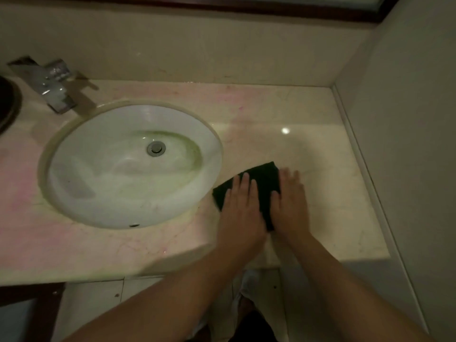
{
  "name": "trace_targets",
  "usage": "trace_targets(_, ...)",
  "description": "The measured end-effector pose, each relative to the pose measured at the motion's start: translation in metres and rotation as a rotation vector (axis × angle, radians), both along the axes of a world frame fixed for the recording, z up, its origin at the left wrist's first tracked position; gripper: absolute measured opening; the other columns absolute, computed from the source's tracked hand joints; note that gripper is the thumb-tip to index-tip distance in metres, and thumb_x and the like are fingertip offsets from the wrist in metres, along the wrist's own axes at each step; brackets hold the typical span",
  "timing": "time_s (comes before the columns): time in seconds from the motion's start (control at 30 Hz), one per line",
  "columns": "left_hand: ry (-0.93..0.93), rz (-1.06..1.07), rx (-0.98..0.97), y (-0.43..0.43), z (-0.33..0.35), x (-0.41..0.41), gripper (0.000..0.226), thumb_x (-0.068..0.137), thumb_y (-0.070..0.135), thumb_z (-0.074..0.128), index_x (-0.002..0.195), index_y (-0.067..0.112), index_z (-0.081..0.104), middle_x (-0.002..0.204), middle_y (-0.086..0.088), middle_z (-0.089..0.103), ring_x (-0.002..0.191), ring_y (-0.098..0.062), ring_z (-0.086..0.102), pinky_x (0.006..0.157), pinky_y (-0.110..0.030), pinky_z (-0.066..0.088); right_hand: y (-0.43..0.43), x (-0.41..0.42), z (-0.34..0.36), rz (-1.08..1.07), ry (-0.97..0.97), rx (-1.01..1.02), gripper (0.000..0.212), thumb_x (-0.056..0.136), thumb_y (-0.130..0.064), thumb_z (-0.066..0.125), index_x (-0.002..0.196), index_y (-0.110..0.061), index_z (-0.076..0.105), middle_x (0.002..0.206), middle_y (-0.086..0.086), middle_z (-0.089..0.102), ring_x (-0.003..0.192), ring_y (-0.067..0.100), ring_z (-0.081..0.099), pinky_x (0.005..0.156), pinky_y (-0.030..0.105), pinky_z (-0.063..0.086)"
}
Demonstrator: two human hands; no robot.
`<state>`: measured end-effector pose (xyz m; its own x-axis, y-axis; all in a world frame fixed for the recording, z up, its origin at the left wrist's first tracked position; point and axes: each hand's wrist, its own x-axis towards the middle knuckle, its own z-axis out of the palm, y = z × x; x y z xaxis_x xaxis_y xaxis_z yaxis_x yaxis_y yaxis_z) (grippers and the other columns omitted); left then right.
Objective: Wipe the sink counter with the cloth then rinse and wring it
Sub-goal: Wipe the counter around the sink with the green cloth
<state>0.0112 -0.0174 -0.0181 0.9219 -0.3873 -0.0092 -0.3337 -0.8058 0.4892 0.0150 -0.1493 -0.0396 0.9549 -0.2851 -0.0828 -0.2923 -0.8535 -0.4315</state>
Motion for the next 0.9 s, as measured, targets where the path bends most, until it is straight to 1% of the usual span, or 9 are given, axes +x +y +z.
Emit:
trace_targets(0.07,0.118,0.068,0.144,-0.043,-0.009,0.01,0.072,0.098,0.038,0.031,0.151,0.001,0.001,0.161,-0.021,-0.003,0.149,-0.034,-0.005,0.121,-0.046,0.001,-0.041,0.005,-0.006,-0.085,0.098,-0.118,0.058,0.103,-0.024,0.03,0.153,-0.004,0.009,0.162,0.015,0.008,0.15,0.028,0.001,0.122,0.038,0.001)
trace_targets(0.2,0.108,0.08,0.358,-0.069,-0.029,0.036,0.077,0.097,0.049,0.019,0.15,0.0,-0.008,0.159,-0.023,-0.009,0.148,-0.037,-0.008,0.12,-0.05,0.0,-0.084,0.039,-0.018,-0.026,0.152,-0.228,0.065,0.099,-0.038,0.017,0.154,-0.005,0.005,0.163,0.015,0.004,0.15,0.028,0.002,0.121,0.041,0.004)
trace_targets(0.33,0.057,0.172,0.368,-0.064,-0.028,0.112,0.077,0.095,0.049,0.017,0.151,0.0,-0.002,0.16,-0.021,-0.005,0.148,-0.035,-0.006,0.12,-0.05,0.005,-0.096,0.096,-0.017,-0.035,0.109,-0.268,0.072,0.096,-0.049,0.011,0.155,-0.008,0.003,0.163,0.012,0.003,0.15,0.026,0.002,0.122,0.042,0.003)
trace_targets(0.4,0.064,0.217,0.412,-0.066,-0.028,0.153,0.077,0.094,0.048,0.017,0.151,-0.002,0.001,0.16,-0.022,0.0,0.149,-0.036,-0.002,0.121,-0.049,0.007,-0.101,0.118,-0.018,-0.056,0.099,-0.295,0.075,0.094,-0.05,0.015,0.155,-0.007,0.007,0.163,0.012,0.008,0.15,0.027,0.005,0.122,0.043,0.006)
trace_targets(0.57,0.03,0.329,0.49,-0.075,-0.025,0.233,0.077,0.093,0.045,0.018,0.151,-0.004,0.009,0.159,-0.025,0.011,0.147,-0.038,0.009,0.12,-0.05,0.013,-0.102,0.124,-0.017,-0.035,0.119,-0.356,0.076,0.093,-0.05,0.019,0.154,-0.006,0.008,0.162,0.014,0.01,0.15,0.029,0.007,0.121,0.044,0.009)
trace_targets(0.63,0.017,0.218,0.487,-0.081,-0.02,0.221,0.076,0.094,0.045,0.017,0.151,-0.004,0.007,0.159,-0.025,0.008,0.148,-0.038,0.007,0.12,-0.05,0.013,-0.101,0.124,-0.014,-0.034,0.146,-0.347,0.075,0.094,-0.049,0.018,0.154,-0.006,0.005,0.163,0.013,0.008,0.15,0.029,0.005,0.122,0.044,0.009)
trace_targets(0.77,0.028,-0.235,0.401,-0.097,-0.018,0.138,0.073,0.096,0.043,0.021,0.152,0.003,-0.003,0.161,-0.018,-0.008,0.148,-0.031,-0.011,0.121,-0.047,0.001,-0.099,0.123,-0.011,-0.022,0.183,-0.372,0.071,0.092,-0.041,0.011,0.154,-0.007,0.002,0.163,0.012,0.003,0.15,0.028,0.002,0.122,0.043,0.007)
trace_targets(0.83,0.015,-0.238,0.375,-0.081,-0.023,0.134,0.074,0.095,0.046,0.021,0.153,0.006,-0.002,0.162,-0.014,-0.008,0.149,-0.027,-0.012,0.121,-0.045,0.0,-0.098,0.123,-0.009,-0.018,0.188,-0.349,0.068,0.095,-0.039,0.014,0.154,-0.007,0.001,0.163,0.012,0.001,0.151,0.027,0.0,0.122,0.043,0.005)
trace_targets(0.9,-0.012,-0.034,0.359,-0.051,-0.026,0.153,0.077,0.093,0.048,0.026,0.153,0.005,0.005,0.162,-0.015,0.0,0.149,-0.029,-0.003,0.121,-0.044,0.003,-0.096,0.131,-0.008,-0.037,0.193,-0.304,0.069,0.097,-0.039,0.023,0.154,-0.005,0.004,0.163,0.013,0.004,0.15,0.027,0.001,0.122,0.042,0.007)
